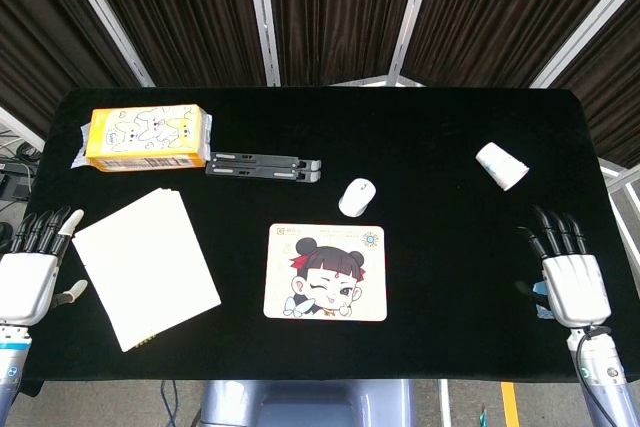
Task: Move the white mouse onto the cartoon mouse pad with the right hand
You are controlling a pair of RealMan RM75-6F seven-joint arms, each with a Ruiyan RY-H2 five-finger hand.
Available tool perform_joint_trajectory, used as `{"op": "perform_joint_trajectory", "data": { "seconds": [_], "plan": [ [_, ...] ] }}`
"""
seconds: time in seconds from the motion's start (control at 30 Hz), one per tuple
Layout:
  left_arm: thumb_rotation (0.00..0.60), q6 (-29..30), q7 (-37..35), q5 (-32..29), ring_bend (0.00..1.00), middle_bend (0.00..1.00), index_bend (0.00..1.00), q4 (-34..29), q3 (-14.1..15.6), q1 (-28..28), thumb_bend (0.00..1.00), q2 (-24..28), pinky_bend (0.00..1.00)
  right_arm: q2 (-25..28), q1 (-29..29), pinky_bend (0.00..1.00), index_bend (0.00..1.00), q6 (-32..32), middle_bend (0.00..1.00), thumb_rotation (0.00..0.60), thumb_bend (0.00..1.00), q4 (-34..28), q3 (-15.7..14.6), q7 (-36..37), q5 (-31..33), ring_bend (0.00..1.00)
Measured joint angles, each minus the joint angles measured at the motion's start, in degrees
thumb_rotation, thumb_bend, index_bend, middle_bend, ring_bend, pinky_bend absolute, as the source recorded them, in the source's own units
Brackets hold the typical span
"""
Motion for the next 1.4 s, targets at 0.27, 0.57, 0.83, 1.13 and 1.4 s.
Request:
{"op": "perform_joint_trajectory", "data": {
  "seconds": [0.27, 0.57, 0.83, 1.13, 1.4],
  "plan": [
    [0.6, 0.0, -0.7, 0.3, 0.0, 0.0, 0.0, -0.2, 0.1, 0.0, 0.17, 0.2, 0.0, -0.1, 1.6, 0.0, 0.2, -1.0, 0.06, 0.6, 0.02, 1.3, 1.0, -0.8, -0.2, 0.0],
    [0.6, -0.4, -1.4, 0.1, 0.0, 0.0, 0.0, -0.2, 0.0, -0.2, 0.17, 0.4, 0.0, -0.7, 9.7, 0.02, 0.21, -10.2, 0.11, 0.6, 0.02, 3.9, 3.8, -1.5, -0.3, 0.0],
    [0.6, -1.3, -2.3, -0.5, 0.0, 0.0, 0.0, -0.3, 0.1, -0.3, 0.17, 0.6, 0.0, -4.5, 21.4, 0.02, 0.24, -22.6, 0.12, 0.6, 0.02, 11.0, 6.3, -1.2, 0.3, 0.0],
    [0.6, -2.8, -2.7, -1.9, 0.0, 0.0, 0.0, -0.6, 0.0, -0.7, 0.17, 0.9, 0.0, -13.8, 31.3, 0.01, 0.24, -32.1, 0.12, 0.6, 0.02, 22.9, 8.2, 3.4, 2.1, 0.0],
    [0.6, -4.4, -3.0, -3.3, 0.0, 0.0, 0.0, -1.1, -0.2, -1.1, 0.17, 1.3, 0.0, -20.5, 36.4, 0.0, 0.24, -36.8, 0.12, 0.6, 0.02, 32.2, 7.8, 10.1, 2.8, 0.0]
  ]
}}
